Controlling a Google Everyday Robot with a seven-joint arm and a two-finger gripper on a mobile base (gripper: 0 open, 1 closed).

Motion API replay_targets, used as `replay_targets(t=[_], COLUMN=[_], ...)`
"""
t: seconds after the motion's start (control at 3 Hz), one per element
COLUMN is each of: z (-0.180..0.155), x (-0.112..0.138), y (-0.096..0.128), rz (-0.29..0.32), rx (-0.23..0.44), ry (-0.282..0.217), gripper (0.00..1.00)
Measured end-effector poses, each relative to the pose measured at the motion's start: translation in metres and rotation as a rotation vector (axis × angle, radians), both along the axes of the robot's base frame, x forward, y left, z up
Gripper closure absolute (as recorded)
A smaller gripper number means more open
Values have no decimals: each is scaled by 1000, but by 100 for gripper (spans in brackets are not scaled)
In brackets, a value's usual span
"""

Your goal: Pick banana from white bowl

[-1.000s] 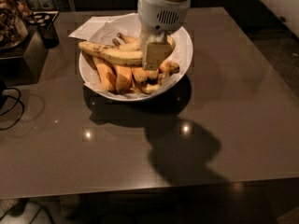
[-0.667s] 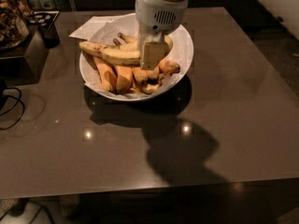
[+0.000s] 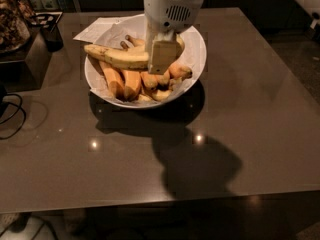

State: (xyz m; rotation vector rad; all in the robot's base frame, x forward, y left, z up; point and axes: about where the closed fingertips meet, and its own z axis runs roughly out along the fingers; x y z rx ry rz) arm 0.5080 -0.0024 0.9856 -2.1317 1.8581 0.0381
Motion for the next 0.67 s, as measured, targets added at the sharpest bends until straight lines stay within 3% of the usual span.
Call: replay_targets(t=[0.33,0.67], z=[26,29], x=[-51,-52], y=[-6,-5], rz=[-33,-33], rx=[48,54], ry=[-10,-20], gripper=[100,100])
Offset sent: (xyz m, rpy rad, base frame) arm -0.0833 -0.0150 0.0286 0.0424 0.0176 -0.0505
